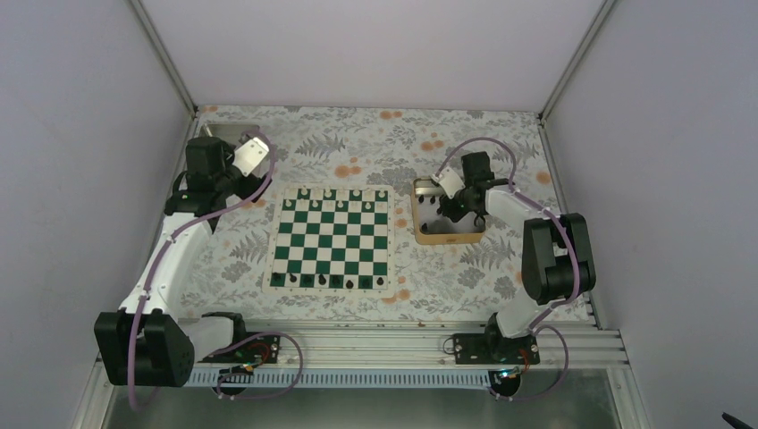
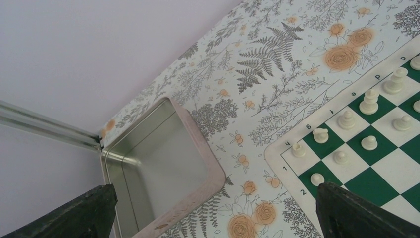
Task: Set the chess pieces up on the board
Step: Pick up the chess piece from the storage box.
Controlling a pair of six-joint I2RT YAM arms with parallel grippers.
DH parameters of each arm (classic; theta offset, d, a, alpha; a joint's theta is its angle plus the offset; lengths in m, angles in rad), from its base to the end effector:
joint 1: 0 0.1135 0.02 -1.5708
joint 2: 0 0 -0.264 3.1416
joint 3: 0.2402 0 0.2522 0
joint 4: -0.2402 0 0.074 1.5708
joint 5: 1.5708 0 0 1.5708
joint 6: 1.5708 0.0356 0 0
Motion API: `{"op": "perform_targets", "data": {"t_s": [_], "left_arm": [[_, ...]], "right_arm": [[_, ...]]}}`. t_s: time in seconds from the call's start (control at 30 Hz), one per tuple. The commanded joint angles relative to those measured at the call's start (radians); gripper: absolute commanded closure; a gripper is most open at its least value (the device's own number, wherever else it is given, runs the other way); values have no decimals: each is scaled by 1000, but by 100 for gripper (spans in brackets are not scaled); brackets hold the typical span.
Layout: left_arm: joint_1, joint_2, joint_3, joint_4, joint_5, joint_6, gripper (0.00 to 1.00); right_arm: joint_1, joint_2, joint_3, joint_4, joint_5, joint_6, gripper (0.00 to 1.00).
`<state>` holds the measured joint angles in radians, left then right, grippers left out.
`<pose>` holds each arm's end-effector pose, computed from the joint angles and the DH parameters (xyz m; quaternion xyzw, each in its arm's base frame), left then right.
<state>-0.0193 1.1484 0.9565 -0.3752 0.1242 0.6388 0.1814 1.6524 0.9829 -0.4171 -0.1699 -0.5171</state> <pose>0.2558 -0.0093 0.3077 0.3110 0.8184 0.0945 0.4739 0.3153 0.0639 0.1751 -0.3501 0.9020 0.0413 0.2493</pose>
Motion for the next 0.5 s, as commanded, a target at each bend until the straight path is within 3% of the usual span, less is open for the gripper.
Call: {"op": "perform_targets", "data": {"t_s": [0.0, 0.47], "left_arm": [[9, -25, -20, 24, 22, -13, 0], [21, -24, -19, 25, 45, -17, 0]], "right_arm": [[-8, 4, 3, 21, 15, 20, 74], [-18, 64, 6, -4, 17, 18, 75]]}}
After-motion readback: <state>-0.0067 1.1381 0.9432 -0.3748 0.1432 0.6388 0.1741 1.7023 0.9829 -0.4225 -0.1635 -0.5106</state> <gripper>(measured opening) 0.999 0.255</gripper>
